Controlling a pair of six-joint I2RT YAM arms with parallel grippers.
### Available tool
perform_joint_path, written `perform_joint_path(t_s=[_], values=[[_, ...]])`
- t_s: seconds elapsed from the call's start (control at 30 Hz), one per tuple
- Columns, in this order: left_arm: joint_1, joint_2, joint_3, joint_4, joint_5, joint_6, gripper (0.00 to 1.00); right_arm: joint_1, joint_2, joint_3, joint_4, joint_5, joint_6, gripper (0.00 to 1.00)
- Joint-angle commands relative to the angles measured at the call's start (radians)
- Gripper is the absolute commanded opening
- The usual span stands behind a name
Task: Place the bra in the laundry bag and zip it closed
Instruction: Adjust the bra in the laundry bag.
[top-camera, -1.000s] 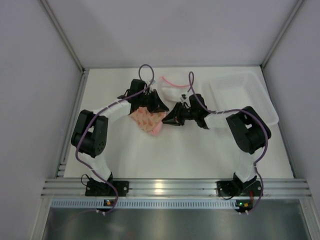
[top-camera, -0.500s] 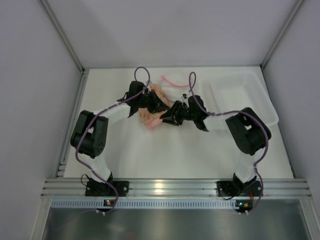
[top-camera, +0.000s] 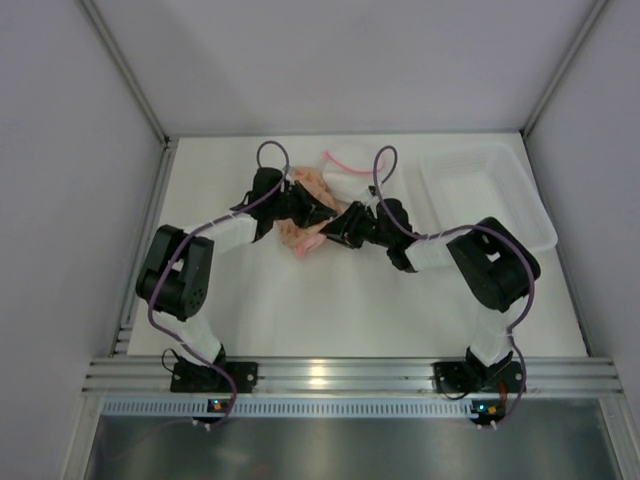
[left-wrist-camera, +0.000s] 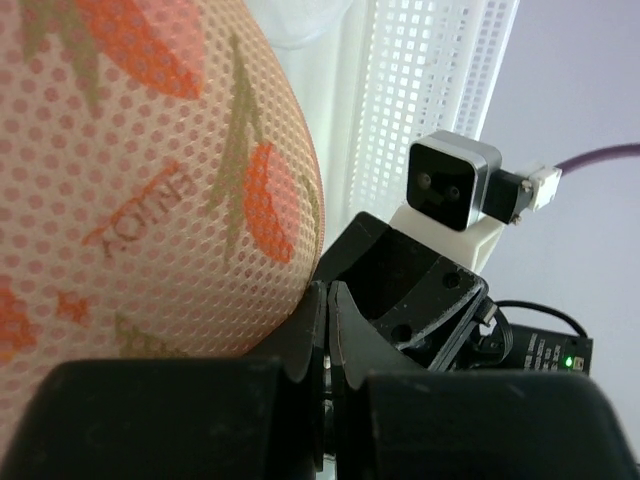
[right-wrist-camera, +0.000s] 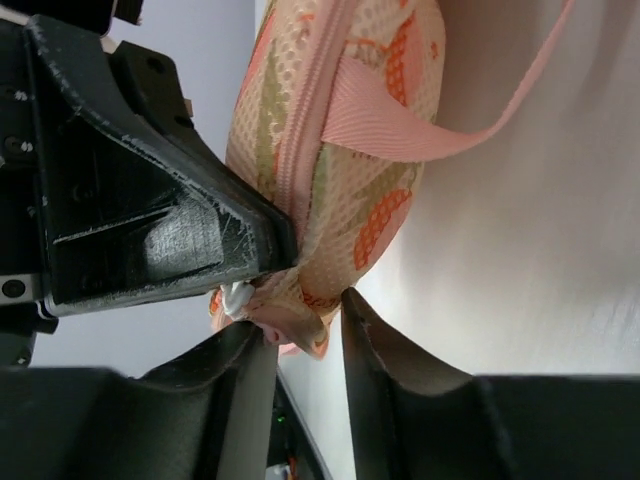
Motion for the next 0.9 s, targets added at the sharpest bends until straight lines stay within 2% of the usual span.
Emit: perform_joint_path(t_s=[0.0, 0.03, 0.13, 0.3, 0.43, 0.6, 0.63, 0.7, 0.73, 0.87], values=[[-0.024, -0.086, -0.039, 0.034, 0.075, -0.101, 0.0, 0.009, 0.014, -0.014, 0.193, 0.157, -0.013, 0.3], [-0.026, -0.092, -0.044, 0.033, 0.073, -0.106, 0.0, 0.011, 0.014, -0.021, 0.193, 0.155, -0.019, 0.18], [-0.029, -0.103, -0.061, 0.013, 0.059, -0.12, 0.0, 0.013, 0.015, -0.02, 0.202, 0.125, -0.026, 0.0], [-0.029, -0.115, -0.065, -0.013, 0.05, -0.127, 0.0, 0.009, 0.014, 0.002, 0.185, 0.089, -0.022, 0.0], [-0.021, -0.122, -0.041, -0.03, 0.044, -0.039, 0.01, 0.009, 0.0, -0.012, 0.182, 0.053, -0.001, 0.0], [0.028, -0.112, 0.1, -0.185, 0.013, 0.228, 0.23, -0.003, -0.04, -0.04, 0.155, -0.041, 0.004, 0.0], [0.039, -0.112, 0.128, -0.228, 0.006, 0.272, 0.35, -0.006, -0.043, -0.046, 0.15, -0.055, 0.007, 0.0], [0.065, -0.115, 0.197, -0.292, 0.006, 0.389, 0.46, -0.015, -0.057, -0.052, 0.142, -0.093, 0.01, 0.0], [0.073, -0.114, 0.223, -0.329, 0.004, 0.43, 0.57, -0.02, -0.063, -0.06, 0.142, -0.099, 0.01, 0.0], [0.091, -0.144, 0.343, -0.518, 0.001, 0.685, 0.61, -0.029, -0.083, -0.071, 0.121, -0.116, 0.012, 0.0]])
